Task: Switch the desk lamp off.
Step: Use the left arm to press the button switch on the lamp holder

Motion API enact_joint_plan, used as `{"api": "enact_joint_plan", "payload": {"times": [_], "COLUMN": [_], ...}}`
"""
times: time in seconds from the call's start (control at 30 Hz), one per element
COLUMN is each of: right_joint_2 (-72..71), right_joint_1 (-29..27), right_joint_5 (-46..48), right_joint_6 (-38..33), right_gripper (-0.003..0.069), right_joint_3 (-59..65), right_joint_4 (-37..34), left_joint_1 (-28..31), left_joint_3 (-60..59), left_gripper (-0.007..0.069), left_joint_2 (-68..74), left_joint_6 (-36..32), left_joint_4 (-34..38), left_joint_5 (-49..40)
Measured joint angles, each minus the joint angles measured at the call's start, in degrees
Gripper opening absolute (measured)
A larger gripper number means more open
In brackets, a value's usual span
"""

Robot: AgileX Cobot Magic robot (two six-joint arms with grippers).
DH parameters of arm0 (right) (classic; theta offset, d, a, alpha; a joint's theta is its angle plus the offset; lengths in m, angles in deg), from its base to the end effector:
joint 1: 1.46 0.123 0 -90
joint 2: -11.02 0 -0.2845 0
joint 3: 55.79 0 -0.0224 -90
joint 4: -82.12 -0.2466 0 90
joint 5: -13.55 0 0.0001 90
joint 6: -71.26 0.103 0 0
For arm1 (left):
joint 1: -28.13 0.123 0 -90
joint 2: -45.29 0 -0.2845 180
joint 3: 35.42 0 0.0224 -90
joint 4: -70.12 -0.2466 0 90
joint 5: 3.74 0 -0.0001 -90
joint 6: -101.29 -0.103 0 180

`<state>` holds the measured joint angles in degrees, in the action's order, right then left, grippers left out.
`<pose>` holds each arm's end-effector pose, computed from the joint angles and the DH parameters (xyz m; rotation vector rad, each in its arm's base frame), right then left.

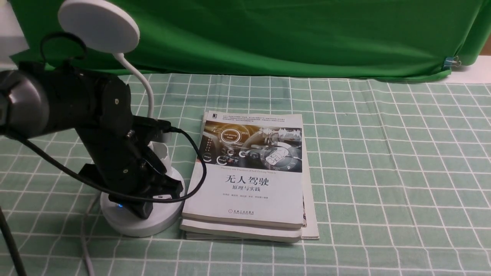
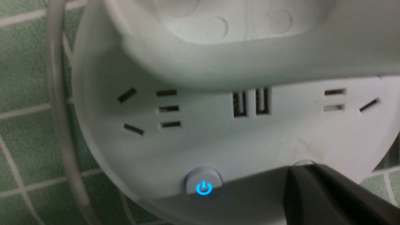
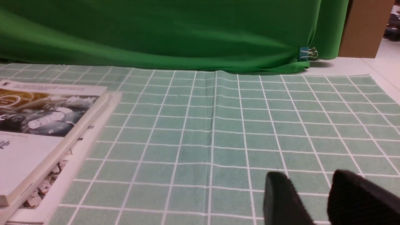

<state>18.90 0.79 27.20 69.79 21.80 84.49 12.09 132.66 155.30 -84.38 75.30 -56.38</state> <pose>0.0639 0.0015 0.1874 -0.0837 1.7278 -0.0280 0.3135 -0.0978 0.1767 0.4973 3.0106 -0.1263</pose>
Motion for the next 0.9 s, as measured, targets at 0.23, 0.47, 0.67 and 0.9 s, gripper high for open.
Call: {"api": "enact_joint_plan", "payload": {"times": [0.23,0.47,0.67,0.9], "right_joint_2": [0.0,0.0,0.0,0.0], "right_joint_1": [0.0,0.0,0.0,0.0], "right_joint_5": [0.0,0.0,0.0,0.0], "right_joint_6": [0.0,0.0,0.0,0.0], "right_gripper": [0.0242,0.0242,0.0242,0.0242], "right_joint_3": [0.0,0.0,0.0,0.0], "right_joint_4": [0.0,0.0,0.0,0.0], "left_joint_1": [0.0,0.0,0.0,0.0], "left_joint_3": [-0.5,-0.5,-0.5,-0.4], "left_gripper": [0.0006,0.0006,0.0006,0.0006], "left_joint_2": [-3.8,-7.7,-3.8,-0.6], "left_joint_6": [0.0,0.7,1.2,1.2], "left_joint_4": [-0.1,-0.1,-0.4,-0.8], "left_joint_5": [-0.2,-0.2,0.2,1.9]}}
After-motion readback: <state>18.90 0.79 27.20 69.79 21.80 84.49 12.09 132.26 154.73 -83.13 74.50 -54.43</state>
